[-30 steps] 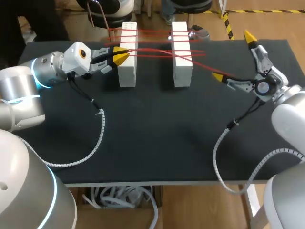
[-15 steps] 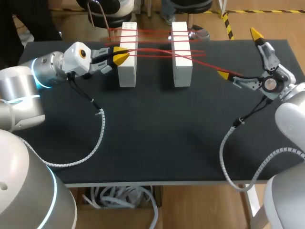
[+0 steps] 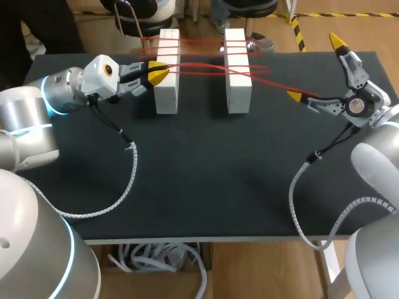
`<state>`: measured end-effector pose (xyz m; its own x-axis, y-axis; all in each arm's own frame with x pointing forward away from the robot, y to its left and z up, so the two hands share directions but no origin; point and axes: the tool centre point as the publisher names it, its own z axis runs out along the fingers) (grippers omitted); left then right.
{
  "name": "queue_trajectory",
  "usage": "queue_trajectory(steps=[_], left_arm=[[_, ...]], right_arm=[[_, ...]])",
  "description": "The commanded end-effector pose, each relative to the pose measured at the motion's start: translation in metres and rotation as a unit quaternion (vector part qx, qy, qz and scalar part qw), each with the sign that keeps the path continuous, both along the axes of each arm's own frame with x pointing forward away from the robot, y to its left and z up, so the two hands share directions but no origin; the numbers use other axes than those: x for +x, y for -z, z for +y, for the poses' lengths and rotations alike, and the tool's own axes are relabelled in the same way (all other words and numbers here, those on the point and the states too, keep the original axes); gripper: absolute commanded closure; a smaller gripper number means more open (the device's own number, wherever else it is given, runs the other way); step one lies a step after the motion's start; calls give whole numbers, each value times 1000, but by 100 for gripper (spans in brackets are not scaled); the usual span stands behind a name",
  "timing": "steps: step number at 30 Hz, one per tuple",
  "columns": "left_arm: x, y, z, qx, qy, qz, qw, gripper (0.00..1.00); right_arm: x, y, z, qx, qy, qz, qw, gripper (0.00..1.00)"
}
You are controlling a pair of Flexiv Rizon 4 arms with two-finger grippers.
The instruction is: Grab the tape and strap the tape.
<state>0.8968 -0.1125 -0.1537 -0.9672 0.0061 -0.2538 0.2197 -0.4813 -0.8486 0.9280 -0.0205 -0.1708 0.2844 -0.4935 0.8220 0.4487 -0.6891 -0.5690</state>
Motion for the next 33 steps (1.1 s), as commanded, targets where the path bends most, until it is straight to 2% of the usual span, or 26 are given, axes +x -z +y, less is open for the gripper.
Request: queue_trajectory(steps=[1,5,11,20,33], left_arm=[[0,0,0,0,0,0,1000,100],[0,0,0,0,0,0,1000,100],[0,0,0,0,0,0,1000,100],[0,0,0,0,0,0,1000,100],[0,0,0,0,0,0,1000,100]], right_arm=[[0,0,5,-54,164,94,980,0],[0,0,5,-54,164,94,980,0],[-5,-2,4,-36,240,111,964,0],[-12,-6,8,-47,274,105,955,0],[-8,-14,9,-47,353,102,929,0]])
